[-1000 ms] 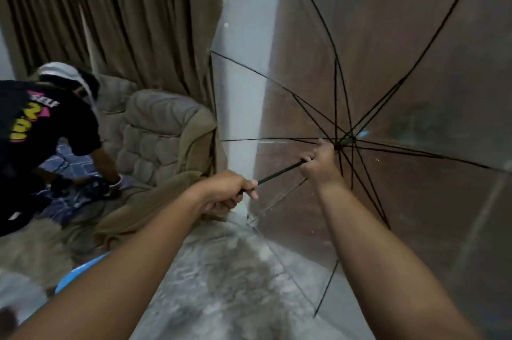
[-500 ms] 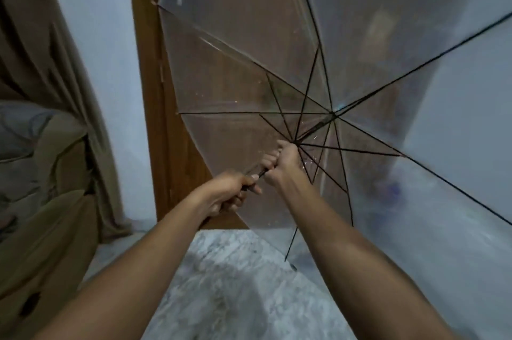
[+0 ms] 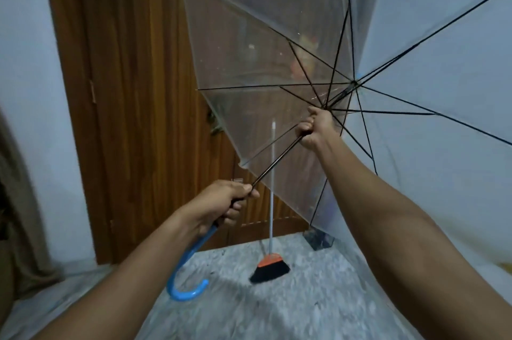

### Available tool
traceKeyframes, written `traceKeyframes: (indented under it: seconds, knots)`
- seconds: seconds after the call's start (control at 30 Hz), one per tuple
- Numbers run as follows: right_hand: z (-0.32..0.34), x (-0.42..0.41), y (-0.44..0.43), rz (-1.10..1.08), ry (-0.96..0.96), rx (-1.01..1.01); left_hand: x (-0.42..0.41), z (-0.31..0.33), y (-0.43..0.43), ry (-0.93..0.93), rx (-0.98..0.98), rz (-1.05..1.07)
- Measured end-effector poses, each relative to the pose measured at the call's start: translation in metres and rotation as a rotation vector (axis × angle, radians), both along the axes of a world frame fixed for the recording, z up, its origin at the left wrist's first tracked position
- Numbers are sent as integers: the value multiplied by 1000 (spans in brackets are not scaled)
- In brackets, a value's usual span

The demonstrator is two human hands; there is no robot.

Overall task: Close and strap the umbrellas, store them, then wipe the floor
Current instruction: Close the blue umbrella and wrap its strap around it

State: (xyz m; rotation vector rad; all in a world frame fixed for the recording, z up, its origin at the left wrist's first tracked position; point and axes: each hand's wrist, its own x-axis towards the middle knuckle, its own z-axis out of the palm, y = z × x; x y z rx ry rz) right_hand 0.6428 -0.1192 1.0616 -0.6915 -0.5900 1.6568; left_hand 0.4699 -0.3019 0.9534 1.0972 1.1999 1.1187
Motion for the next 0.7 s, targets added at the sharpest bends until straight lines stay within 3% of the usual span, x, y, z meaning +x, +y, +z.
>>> traceKeyframes:
  seconds: [0.27, 0.37, 0.5, 0.7]
  knots:
    - [-20, 34, -43, 192, 47, 59, 95, 43, 50, -43, 56, -23]
    - [-17, 73, -42, 253, 186, 53, 131, 55, 55, 17, 76, -53]
    - [-5, 124, -36, 134, 203, 28, 183, 66, 59, 128, 135, -54]
    - [21, 201, -25, -4, 102, 23, 225, 51, 55, 132, 135, -173]
